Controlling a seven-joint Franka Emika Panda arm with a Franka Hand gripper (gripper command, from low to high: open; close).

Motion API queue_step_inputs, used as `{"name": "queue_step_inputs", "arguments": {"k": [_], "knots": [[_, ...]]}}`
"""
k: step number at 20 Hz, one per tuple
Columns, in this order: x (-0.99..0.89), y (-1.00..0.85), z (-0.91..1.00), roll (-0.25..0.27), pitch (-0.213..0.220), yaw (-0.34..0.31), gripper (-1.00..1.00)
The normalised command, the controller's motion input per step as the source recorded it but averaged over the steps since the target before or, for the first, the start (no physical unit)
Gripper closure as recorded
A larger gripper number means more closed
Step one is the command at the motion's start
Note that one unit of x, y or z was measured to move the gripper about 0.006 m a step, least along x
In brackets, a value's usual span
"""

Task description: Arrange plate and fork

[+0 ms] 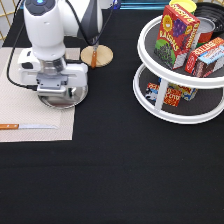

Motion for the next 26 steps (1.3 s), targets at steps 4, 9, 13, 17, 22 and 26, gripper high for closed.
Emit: {"name": "queue_step_inputs", "arguments": {"k": [4, 9, 13, 17, 22, 26], "knots": [[0.19, -0.86, 0.09, 0.111, 0.061, 0.003, -1.0], [0.24, -0.84, 0.08, 0.107, 0.064, 0.0, -1.0], [0.24, -0.82, 0.08, 0.115, 0.079, 0.0, -1.0], [0.41, -0.78, 0.14, 0.102, 0.069, 0.002, -1.0], [0.4, -0.77, 0.09, 0.126, 0.058, 0.005, -1.0], [0.27, -0.63, 0.04, 0.133, 0.066, 0.008, -1.0]]}}
